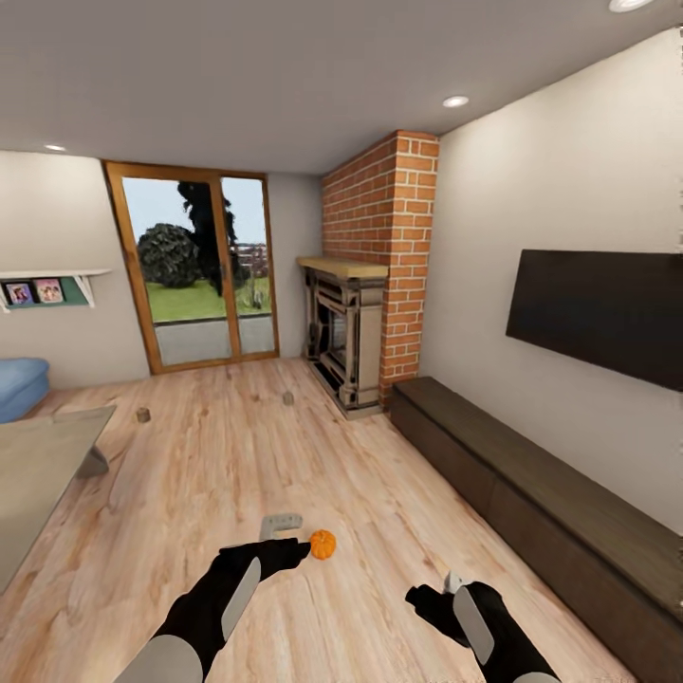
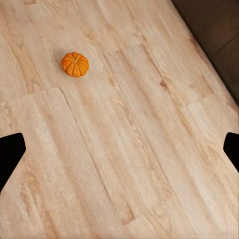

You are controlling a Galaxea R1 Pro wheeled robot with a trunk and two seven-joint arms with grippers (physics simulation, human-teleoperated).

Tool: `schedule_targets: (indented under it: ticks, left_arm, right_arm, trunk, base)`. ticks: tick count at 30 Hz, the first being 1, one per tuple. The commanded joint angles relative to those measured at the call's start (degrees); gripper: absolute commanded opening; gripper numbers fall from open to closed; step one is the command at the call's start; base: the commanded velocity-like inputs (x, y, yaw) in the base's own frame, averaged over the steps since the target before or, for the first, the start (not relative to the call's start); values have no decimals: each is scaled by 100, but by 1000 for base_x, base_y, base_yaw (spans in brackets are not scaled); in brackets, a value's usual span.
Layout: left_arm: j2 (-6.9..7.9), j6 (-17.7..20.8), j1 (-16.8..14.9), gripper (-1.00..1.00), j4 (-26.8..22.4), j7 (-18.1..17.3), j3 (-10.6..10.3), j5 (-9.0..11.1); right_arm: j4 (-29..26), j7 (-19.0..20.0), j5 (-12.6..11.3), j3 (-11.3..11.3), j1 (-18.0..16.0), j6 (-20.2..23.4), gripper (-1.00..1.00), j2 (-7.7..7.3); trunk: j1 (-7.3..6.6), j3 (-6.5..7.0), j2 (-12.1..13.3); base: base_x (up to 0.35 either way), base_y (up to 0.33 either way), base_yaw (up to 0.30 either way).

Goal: Place each of the two pumpkins and all three candles from the living room inside a cabinet in the living room (use any cabinet), then make sure every cabinet is closed, and position the cauldron so it is next to a table in the living room.

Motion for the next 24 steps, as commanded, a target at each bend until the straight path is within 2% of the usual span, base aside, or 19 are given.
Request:
schedule_targets:
  ticks: [1, 7, 24]
  left_arm:
    - [4, 29, 0, 100, -9, 10, -9, 54]
    - [4, 29, 1, 100, -9, 8, -13, 54]
    - [4, 29, 3, 100, -10, 11, -17, 38]
  right_arm:
    - [-9, -46, -63, -22, 0, 19, 100, 6]
    - [-8, -44, -65, -19, 8, 17, 100, 10]
    - [-16, -46, -57, -33, 31, 10, 100, 0]
  trunk:
    - [3, -10, -5]
    - [3, -54, -5]
    - [3, -154, -5]
  base:
    - [76, 210, -195]
    - [58, 128, -197]
    - [5, 11, -225]
